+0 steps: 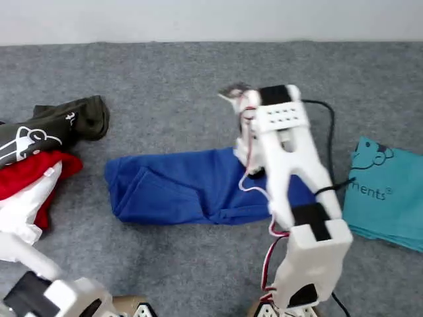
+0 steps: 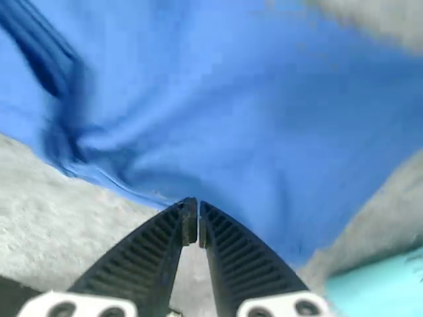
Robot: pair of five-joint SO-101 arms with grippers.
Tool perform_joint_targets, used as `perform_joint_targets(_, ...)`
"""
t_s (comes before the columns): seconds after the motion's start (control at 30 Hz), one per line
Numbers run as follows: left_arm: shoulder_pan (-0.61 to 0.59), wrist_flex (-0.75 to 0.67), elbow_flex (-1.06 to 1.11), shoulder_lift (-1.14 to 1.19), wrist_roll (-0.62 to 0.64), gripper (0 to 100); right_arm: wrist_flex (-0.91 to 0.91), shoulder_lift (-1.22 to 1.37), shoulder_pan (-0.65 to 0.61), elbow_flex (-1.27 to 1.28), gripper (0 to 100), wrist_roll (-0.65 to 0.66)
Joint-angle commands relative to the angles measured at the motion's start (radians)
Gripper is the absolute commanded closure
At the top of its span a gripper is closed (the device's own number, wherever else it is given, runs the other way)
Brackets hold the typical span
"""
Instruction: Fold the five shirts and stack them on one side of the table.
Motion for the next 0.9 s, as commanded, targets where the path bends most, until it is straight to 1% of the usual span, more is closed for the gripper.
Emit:
perform_joint_targets(0.0,0.0,0.023,-0.019,-0.083,-0.048,98,-0.044,-0.062,0.111,0.071,98.7,0.008)
perform_joint_targets(0.17,0.002,0.021,0.004,-0.094,-0.063,98,-0.197,-0.064,0.209,0.169,97.2,-0.002)
perform_joint_targets(0.2,0.002,0.021,0.012,-0.094,-0.068,98,-0.213,-0.064,0.217,0.175,94.6,-0.021)
perform_joint_targets(0.33,0.002,0.02,0.024,-0.092,-0.092,98,-0.266,-0.064,0.229,0.178,77.9,-0.121)
perform_joint_targets(0.4,0.002,0.02,0.024,-0.092,-0.092,98,-0.3,-0.061,0.228,0.18,74.2,-0.137)
perform_joint_targets(0.57,0.002,0.02,0.024,-0.092,-0.114,98,-0.366,0.033,0.234,0.178,75.5,-0.143)
perform_joint_targets(0.7,0.002,0.02,0.019,-0.092,-0.12,98,-0.389,0.14,0.26,0.173,76.8,-0.199)
perform_joint_targets(0.87,0.002,0.02,0.019,-0.092,-0.12,98,-0.421,0.249,0.275,0.173,76.8,-0.201)
